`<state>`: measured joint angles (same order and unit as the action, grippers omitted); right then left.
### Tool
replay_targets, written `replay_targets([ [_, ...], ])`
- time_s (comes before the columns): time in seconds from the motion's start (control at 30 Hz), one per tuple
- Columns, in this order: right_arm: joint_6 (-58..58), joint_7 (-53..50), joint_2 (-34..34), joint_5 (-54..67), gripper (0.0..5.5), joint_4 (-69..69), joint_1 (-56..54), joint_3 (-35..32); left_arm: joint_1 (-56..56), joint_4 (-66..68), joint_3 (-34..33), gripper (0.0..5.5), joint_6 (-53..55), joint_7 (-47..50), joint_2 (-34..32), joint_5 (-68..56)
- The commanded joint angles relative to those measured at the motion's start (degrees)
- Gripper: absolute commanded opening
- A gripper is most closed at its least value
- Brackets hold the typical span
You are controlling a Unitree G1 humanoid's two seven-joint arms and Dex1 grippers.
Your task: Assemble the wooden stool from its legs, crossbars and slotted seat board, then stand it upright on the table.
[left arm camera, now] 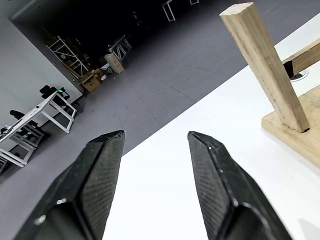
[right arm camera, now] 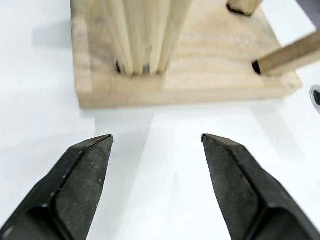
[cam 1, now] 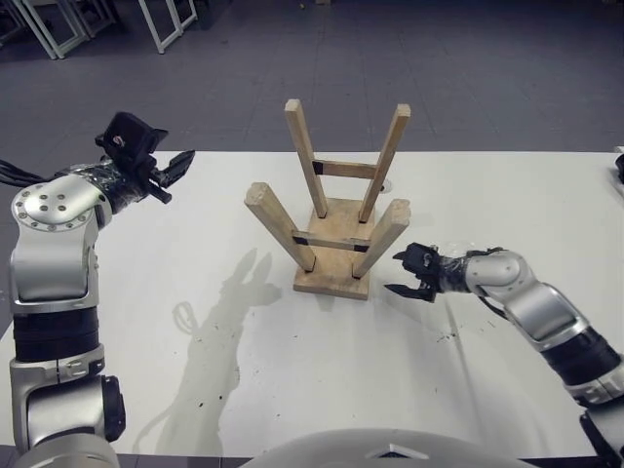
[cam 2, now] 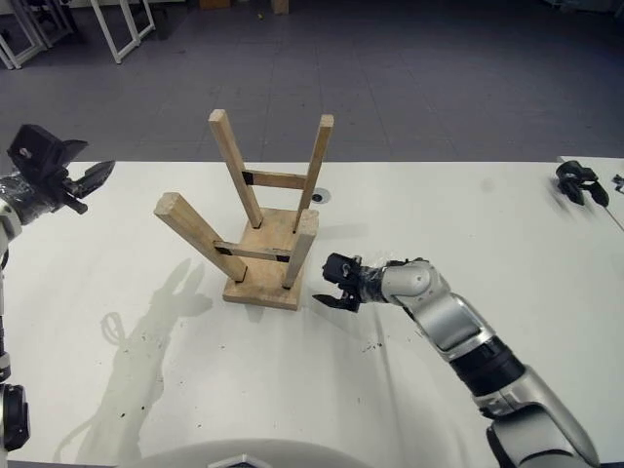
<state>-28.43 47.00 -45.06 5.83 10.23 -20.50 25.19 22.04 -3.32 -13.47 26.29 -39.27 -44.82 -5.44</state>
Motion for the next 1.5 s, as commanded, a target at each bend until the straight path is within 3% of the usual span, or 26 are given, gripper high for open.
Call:
replay_targets([
  [0.03,-7.3,-3.8,1.0,5.0,3.26,0.2,-7.9,-14.5,-4.4,0.1,1.2,2.30,-0.7,2.0,1.5,0.7],
  [0.13,-14.6,-7.2,10.8,22.7,3.26,3.0,-18.2,-29.3,-8.5,-0.4,3.9,2.30,-0.5,4.1,4.3,1.5],
  [0.23,-20.4,-7.9,17.9,38.1,3.26,8.3,-20.7,-34.3,-10.7,-0.2,6.3,2.30,-0.8,5.8,6.6,2.3],
  [0.4,-22.3,-8.6,21.6,40.7,3.26,11.5,-17.0,-26.9,-12.2,-0.7,5.6,2.30,-1.5,9.8,8.7,2.8],
  [0.5,-20.5,-5.6,15.9,30.5,3.26,10.4,-11.1,-13.4,-12.7,-1.3,6.5,2.30,-1.4,10.6,9.7,2.5],
  [0.57,-18.7,-4.6,13.6,26.5,3.26,9.2,-9.7,-10.1,-12.6,-1.2,7.1,2.30,-1.4,10.5,9.7,2.6],
  [0.8,-21.2,-10.9,22.3,46.0,3.26,11.4,-18.8,-27.4,-13.7,-1.9,7.0,2.30,-1.7,10.9,10.3,2.1],
  [0.9,-19.7,-15.3,23.0,46.2,3.26,6.1,-21.4,-32.5,-14.8,-2.7,5.4,2.30,-4.3,11.6,10.6,1.7],
  [1.0,-16.9,-14.0,19.6,38.8,3.26,3.1,-19.3,-28.8,-15.7,-3.7,1.9,2.30,-7.4,12.6,11.0,0.1],
  [1.13,-10.5,-7.1,12.4,26.2,3.26,2.2,-12.7,-18.5,-16.5,-8.3,-9.9,2.30,-11.3,11.3,10.2,-8.2],
  [1.2,-9.9,-2.8,10.5,25.3,3.26,6.3,-9.3,-15.3,-17.0,-11.1,-14.5,2.30,-11.9,9.0,7.8,-11.8],
  [1.37,-13.3,0.9,12.1,32.1,3.26,18.5,-5.9,-14.0,-17.1,-15.6,-15.6,2.30,-10.0,3.1,2.6,-16.4],
  [1.5,-16.7,0.0,11.9,36.9,3.26,21.3,-7.7,-17.3,-14.9,-14.9,-13.6,2.30,-8.4,-0.5,-0.3,-18.6],
])
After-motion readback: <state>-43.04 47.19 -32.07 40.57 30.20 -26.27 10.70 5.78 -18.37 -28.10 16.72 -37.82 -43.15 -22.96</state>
